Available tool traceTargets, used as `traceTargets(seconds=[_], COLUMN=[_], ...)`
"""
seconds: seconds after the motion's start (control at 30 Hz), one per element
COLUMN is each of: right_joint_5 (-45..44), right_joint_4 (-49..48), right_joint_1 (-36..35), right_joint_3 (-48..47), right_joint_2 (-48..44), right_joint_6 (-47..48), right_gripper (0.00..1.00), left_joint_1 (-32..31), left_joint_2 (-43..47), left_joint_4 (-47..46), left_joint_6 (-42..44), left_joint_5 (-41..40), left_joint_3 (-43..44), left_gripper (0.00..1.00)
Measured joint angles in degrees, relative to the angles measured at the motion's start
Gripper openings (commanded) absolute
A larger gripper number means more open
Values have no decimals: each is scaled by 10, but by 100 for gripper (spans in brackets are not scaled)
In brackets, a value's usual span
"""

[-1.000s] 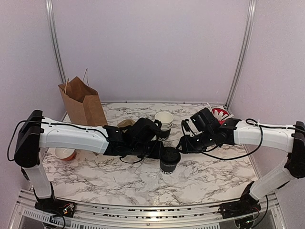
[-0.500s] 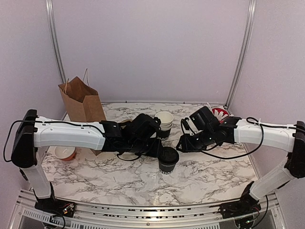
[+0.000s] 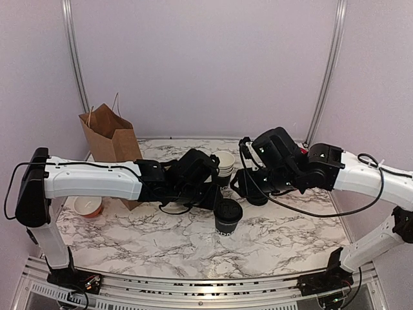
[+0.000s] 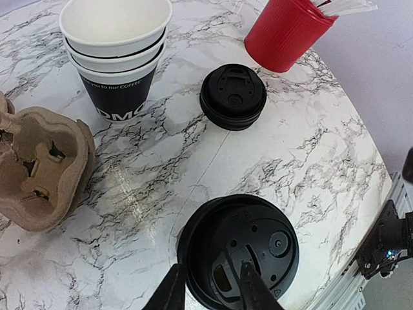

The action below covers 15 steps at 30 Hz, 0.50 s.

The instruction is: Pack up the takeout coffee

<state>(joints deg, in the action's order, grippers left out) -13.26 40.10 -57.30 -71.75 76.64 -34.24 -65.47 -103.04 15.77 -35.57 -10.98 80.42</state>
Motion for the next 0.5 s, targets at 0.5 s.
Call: traceTargets(seconds=[0.5], right_joint_5=[50], right_joint_4=[-33], right_joint_1=[-16], right_joint_3=[248], right_joint_2=[17], right_joint_6=[-77], right_gripper=[38], left_joint_1=[0], left_joint_2=[-23], left_joint_4=[4], left_joint_6=[-2], left_joint_5=[10], left_joint_3=[0], left_gripper=[29])
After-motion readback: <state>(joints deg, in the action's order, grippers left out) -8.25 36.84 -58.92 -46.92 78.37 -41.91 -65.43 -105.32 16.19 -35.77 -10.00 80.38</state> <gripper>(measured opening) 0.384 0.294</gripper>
